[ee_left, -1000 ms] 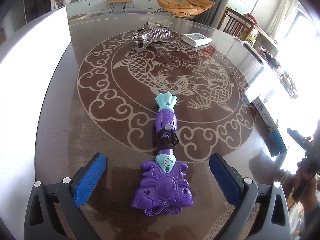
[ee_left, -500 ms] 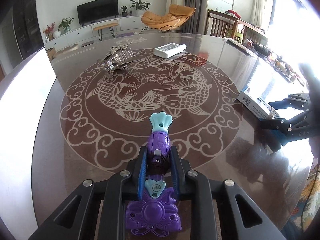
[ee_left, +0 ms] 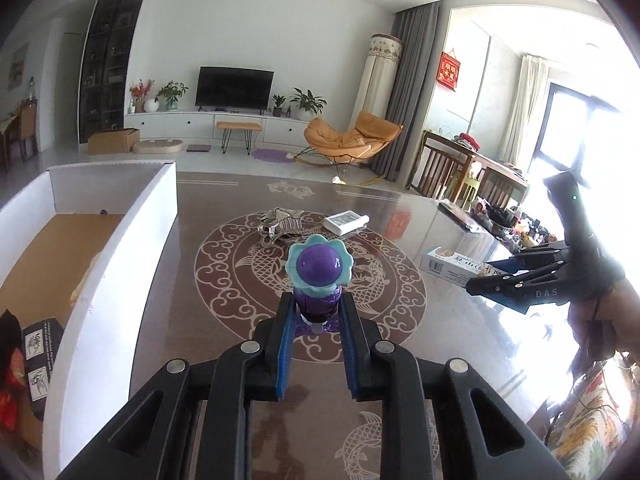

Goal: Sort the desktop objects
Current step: 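Carry purple toy and medicine box into white bin, open both grippers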

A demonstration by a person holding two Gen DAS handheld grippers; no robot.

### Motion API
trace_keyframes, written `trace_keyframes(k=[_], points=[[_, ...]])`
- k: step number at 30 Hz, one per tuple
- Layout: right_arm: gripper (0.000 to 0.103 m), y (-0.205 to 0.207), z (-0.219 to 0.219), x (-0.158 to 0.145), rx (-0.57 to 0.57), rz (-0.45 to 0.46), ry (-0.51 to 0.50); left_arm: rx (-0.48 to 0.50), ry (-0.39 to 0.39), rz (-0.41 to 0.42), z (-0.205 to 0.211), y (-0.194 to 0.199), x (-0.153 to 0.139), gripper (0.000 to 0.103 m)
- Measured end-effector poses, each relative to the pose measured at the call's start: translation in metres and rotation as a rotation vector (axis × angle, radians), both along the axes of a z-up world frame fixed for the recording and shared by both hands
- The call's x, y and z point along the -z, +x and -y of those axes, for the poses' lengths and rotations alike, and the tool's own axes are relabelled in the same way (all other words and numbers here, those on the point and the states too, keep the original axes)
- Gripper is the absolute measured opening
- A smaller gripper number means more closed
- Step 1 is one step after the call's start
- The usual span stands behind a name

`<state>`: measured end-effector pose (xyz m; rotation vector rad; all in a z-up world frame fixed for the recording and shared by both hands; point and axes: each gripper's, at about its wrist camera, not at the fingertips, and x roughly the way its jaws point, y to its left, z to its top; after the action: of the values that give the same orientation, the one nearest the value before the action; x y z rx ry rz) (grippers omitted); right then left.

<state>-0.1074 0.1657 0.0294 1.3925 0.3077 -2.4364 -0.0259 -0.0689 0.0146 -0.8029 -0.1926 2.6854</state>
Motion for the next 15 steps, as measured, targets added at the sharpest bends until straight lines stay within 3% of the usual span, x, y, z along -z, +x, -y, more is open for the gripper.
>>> trace_keyframes(k=[3,8,11,15], points=[[0.044,0.001,0.028,-0.027,-0.044,-0.030,-0.048,-0.041,0.061,-0.046,0.035,0.012,-0.030,0.021],[0.044,-0.008,0.105,-0.067,-0.157,-0.071,-0.172,-0.139,0.096,-0.086,0.115,0.033,-0.073,0.021],[0.044,-0.013,0.165,-0.085,-0.238,-0.073,-0.265,-0.210,0.105,-0.062,0.171,0.042,-0.084,0.021],[0.044,-0.010,0.256,-0.100,-0.360,-0.069,-0.370,-0.309,0.042,0.023,0.233,0.046,-0.075,0.021]])
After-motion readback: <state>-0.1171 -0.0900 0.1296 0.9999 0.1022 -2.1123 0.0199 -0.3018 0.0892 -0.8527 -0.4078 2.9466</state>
